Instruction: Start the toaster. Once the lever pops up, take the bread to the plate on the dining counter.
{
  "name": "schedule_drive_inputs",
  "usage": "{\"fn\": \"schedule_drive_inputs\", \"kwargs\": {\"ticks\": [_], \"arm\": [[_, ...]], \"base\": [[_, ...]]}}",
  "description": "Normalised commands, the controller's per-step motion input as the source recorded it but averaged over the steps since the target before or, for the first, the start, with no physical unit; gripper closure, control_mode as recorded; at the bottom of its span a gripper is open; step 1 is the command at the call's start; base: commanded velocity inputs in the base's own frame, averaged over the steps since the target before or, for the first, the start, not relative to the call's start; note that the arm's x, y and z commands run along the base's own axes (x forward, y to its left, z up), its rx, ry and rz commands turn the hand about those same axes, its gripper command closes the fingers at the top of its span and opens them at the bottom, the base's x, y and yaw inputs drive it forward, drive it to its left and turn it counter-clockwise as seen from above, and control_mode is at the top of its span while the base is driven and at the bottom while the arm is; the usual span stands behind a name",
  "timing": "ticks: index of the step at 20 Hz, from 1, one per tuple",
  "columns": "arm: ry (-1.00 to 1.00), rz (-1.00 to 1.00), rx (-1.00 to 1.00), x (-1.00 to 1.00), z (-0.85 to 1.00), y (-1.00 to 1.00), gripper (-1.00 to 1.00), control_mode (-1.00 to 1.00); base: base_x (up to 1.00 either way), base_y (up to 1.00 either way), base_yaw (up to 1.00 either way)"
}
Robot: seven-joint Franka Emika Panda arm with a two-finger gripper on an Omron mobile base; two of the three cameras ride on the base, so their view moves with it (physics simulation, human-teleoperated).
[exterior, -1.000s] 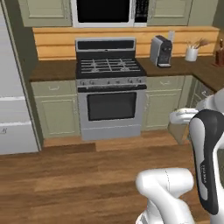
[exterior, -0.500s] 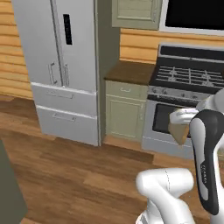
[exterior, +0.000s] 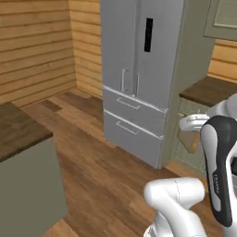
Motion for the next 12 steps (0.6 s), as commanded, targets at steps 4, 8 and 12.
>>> {"fn": "schedule_drive_inputs", "kwargs": {"ticks": [4,8,12], "arm": [[0.0,0.0,0.0,0.0,0.0,0.0,1.0,1.0],[0.0,0.0,0.0,0.0,0.0,0.0,1.0,1.0],[0.0,0.0,0.0,0.0,0.0,0.0,1.0,1.0]], "base": [[0.7,-0.32,0.66],[0.64,-0.5,0.62],[0.58,-0.62,0.54]]}}
